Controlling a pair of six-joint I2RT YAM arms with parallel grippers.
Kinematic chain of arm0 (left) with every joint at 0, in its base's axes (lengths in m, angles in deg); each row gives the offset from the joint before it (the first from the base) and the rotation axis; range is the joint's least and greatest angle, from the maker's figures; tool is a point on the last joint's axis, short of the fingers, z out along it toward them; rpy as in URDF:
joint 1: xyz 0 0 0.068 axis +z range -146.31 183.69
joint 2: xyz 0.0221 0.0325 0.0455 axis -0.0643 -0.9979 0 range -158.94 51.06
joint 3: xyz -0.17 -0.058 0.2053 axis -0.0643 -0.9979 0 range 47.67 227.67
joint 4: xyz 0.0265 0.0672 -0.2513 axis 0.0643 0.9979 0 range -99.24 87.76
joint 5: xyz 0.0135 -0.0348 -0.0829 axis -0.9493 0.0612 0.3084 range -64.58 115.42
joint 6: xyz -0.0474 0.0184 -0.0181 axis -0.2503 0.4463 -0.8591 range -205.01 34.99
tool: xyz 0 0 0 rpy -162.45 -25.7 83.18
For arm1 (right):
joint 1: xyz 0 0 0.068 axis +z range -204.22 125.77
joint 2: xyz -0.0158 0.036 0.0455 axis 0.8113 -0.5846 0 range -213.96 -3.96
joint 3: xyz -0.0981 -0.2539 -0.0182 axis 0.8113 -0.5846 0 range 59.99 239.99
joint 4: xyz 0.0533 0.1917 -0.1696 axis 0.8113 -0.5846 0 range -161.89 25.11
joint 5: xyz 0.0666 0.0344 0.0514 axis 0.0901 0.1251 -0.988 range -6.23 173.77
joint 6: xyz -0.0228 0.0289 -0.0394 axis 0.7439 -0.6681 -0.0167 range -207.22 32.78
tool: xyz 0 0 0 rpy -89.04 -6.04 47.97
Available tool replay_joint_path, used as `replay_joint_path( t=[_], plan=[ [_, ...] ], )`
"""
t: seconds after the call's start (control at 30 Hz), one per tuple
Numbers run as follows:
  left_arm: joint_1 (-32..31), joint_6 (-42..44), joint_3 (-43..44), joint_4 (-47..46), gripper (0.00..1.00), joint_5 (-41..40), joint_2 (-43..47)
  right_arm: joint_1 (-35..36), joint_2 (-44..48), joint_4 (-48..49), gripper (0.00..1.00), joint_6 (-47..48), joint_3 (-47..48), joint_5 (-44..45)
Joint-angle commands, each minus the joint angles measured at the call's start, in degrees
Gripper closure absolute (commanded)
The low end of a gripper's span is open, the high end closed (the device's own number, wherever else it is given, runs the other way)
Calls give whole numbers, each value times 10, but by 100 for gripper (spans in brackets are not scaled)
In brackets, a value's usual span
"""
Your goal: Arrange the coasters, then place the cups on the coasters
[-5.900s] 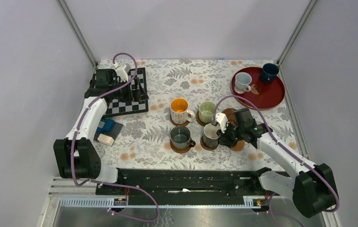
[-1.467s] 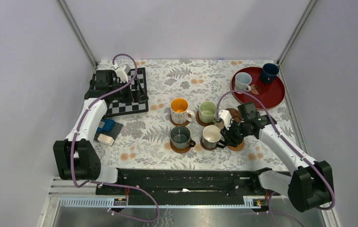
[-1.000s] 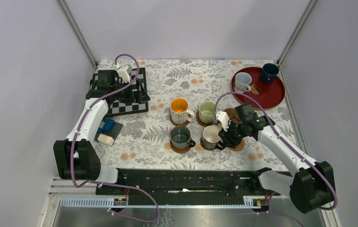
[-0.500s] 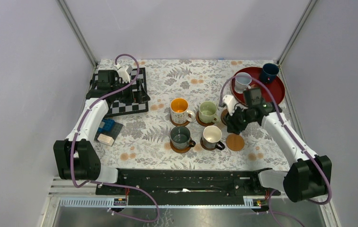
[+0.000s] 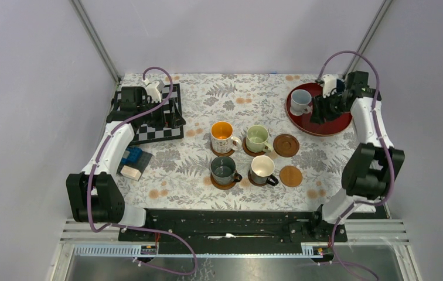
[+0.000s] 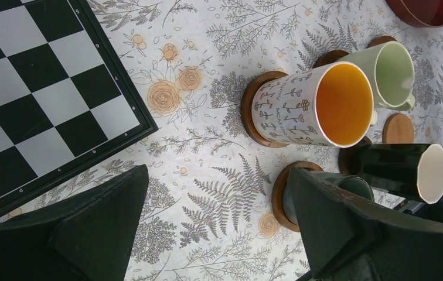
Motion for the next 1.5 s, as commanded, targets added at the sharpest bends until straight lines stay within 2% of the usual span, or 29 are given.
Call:
replay_joint_path(
  t=[0.0,0.27,0.4,0.73,1.07,1.2,1.47],
  plan=[
    [-1,5,2,-17,1,10,14,-31,-77,32,38,-68,82,42],
    [-1,-5,10,-16,1,23,11,-48,-204,155,38,-189,164,145],
    [-1,-10,11,-18,1,22,8,-48,-244,218,31,-227,184,190],
    [-1,-9,16,-13,1,9,4,-48,-374,205,31,-253,328,217],
    [-1,-9,23,-10,1,-1,-5,-48,-468,164,39,-257,447,229],
    [-1,-8,24,-9,1,-5,-7,-48,-484,161,42,-260,461,232],
    [-1,-6,24,-9,1,-10,-10,-48,-511,149,60,-244,493,237]
  ],
)
